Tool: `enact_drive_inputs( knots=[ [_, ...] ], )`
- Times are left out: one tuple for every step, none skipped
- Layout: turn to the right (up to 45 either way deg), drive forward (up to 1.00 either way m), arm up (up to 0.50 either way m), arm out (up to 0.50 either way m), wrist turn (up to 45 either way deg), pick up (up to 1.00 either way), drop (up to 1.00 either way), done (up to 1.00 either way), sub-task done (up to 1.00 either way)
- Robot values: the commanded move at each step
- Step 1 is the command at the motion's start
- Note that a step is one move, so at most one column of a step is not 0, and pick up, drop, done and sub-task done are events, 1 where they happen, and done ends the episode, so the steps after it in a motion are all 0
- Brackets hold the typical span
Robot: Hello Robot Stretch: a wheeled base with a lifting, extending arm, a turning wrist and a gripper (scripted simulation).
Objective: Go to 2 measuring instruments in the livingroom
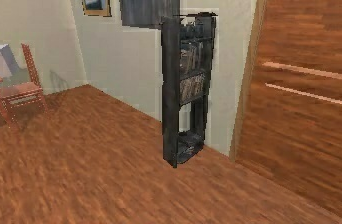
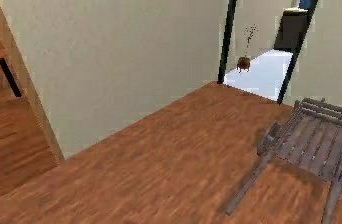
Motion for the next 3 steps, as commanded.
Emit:
enact_drive_inputs(
  knots=[
    [-12.0, 0.00, 0.00, 0.00, 0.0, 0.00, 0.00, 0.00, 0.00],
    [0.0, 0.90, 0.00, 0.00, 0.0, 0.00, 0.00, 0.00, 0.00],
    [-36.0, 0.00, 0.00, 0.00, 0.0, 0.00, 0.00, 0.00, 0.00]
  ],
)
